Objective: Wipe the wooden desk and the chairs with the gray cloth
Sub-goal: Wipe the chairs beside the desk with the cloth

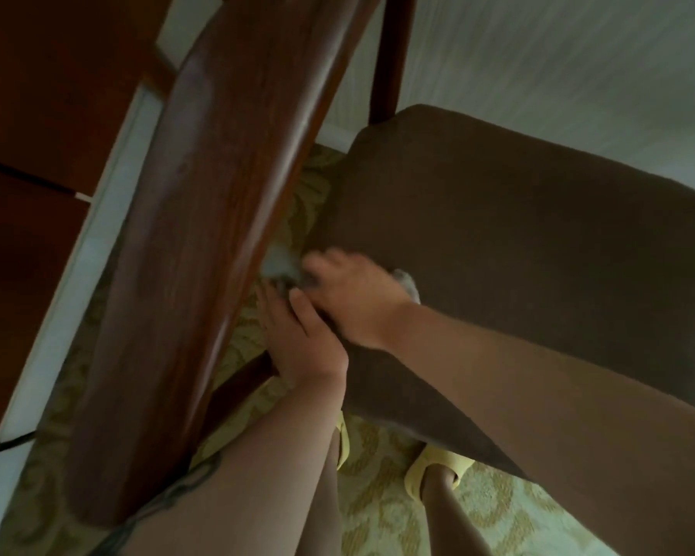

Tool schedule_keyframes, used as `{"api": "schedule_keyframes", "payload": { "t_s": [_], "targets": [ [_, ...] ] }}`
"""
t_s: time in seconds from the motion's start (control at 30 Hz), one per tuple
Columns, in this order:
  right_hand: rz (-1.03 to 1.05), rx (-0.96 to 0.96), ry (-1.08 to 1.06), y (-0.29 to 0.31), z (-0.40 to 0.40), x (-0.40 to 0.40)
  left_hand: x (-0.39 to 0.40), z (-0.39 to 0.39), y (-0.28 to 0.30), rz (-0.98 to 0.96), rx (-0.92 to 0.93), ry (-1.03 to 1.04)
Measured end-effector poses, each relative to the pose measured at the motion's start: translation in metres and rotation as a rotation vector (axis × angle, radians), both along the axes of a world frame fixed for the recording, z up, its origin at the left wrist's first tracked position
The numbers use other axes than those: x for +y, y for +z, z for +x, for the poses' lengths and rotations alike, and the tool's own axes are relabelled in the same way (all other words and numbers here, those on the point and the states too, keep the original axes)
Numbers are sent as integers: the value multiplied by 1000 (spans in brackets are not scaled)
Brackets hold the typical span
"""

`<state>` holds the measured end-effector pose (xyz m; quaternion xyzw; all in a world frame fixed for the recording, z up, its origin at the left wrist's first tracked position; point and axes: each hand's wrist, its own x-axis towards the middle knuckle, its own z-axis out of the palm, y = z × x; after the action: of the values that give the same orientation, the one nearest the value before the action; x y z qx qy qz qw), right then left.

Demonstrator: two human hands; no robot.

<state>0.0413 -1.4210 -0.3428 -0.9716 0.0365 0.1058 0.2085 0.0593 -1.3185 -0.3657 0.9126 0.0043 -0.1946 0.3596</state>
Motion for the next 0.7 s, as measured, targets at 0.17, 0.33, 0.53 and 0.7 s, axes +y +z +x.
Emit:
{"api": "schedule_keyframes", "payload": {
  "t_s": [0.17,0.33,0.53,0.7],
  "targets": [
    [-136,-46,-172,-10,-19,-62,-8,2,-7,-80,33,156],
    [-122,-127,-878,-23,-66,8,-19,1,-3,-125,80,325],
    [-103,-160,-180,-29,-142,121,-19,-10,12,133,-35,-84],
    [-385,-106,-1445,-25,-247,26,-11,-52,10,356,-224,-711]
  ]
}}
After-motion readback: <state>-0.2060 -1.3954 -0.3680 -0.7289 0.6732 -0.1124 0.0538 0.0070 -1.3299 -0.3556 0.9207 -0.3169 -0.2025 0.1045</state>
